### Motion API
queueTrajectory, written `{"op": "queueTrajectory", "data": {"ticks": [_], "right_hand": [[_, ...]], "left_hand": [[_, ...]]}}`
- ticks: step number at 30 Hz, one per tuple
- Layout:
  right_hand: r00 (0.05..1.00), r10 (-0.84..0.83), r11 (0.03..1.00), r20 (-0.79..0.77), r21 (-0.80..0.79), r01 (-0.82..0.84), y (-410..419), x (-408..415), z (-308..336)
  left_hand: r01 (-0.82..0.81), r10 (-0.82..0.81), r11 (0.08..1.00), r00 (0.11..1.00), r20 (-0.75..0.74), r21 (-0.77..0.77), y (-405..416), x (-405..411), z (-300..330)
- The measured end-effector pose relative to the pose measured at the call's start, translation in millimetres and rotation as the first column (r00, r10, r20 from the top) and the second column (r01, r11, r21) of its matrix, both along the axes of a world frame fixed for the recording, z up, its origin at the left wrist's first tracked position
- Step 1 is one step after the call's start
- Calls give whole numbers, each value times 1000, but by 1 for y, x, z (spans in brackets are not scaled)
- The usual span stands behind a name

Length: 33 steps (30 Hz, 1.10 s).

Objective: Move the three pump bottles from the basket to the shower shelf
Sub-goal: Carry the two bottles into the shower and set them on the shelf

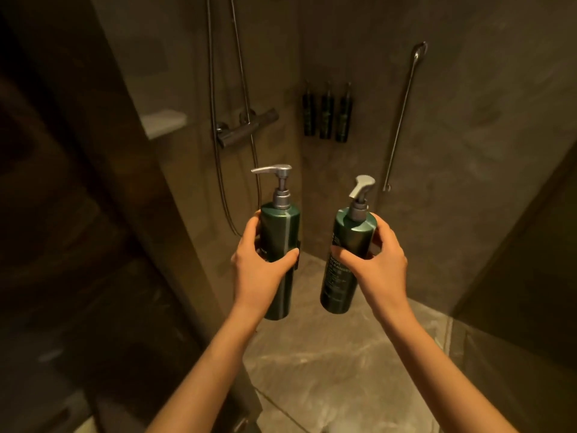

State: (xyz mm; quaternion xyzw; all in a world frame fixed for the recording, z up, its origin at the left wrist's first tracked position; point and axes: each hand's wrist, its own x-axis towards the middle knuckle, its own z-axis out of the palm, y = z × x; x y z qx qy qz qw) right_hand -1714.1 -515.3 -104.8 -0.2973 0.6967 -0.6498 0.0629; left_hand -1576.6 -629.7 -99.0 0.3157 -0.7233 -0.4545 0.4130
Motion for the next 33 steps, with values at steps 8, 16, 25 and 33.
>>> {"op": "queueTrajectory", "data": {"ticks": [8,16,25,33], "right_hand": [[987,148,989,-55,19,-148,-115,-114,-5],[878,454,890,-155,22,-456,-256,-234,46],[631,750,624,-199,-104,-774,-400,-233,131],[427,857,370,-289,-233,-899,-486,-174,191]], "left_hand": [[-135,135,991,991,-21,-2,-100,-92,-2],[-415,408,908,908,-95,-65,-189,-175,51],[-662,625,727,748,-225,-184,-260,-176,136],[-741,692,585,668,-274,-330,-310,-134,193]]}}
